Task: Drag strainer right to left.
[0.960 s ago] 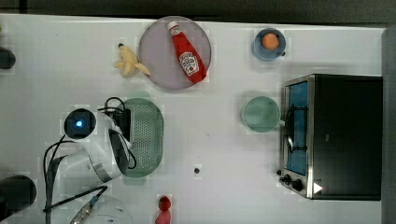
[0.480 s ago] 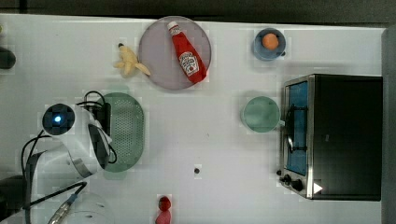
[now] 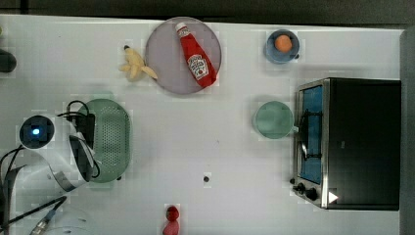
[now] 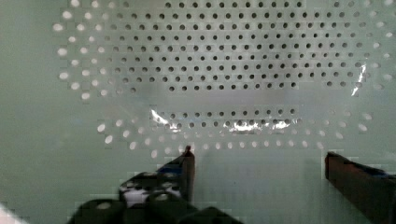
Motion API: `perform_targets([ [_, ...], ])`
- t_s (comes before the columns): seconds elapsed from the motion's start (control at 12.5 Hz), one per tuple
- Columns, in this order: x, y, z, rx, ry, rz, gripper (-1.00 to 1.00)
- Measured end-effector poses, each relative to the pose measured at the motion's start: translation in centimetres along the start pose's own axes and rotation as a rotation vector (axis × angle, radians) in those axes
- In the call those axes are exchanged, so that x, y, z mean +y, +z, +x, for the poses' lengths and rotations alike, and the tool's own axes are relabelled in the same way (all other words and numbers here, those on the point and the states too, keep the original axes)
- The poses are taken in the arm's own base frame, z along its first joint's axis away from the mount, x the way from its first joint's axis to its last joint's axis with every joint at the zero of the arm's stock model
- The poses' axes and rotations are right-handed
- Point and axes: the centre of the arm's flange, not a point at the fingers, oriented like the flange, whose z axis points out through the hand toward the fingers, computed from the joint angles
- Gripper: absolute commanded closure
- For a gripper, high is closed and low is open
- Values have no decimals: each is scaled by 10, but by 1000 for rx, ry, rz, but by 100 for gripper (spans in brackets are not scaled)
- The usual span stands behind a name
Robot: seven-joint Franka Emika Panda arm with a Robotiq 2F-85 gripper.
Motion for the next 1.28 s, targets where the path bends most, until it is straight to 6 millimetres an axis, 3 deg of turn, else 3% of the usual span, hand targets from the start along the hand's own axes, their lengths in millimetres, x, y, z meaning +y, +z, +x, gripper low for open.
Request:
perform_targets([
  [0.48, 5, 31, -43, -21, -10, -10, -100],
  [0.8, 6, 21, -35, 49, -68, -56, -100],
  [0.96, 0, -13, -5, 152, -169, -126, -100],
  [1.04, -8, -44, 12, 168, -203, -128, -100],
  [1.2, -33, -132, 50, 160, -268, -112, -100],
  [1.28, -43, -188, 75, 170, -311, -82, -100],
])
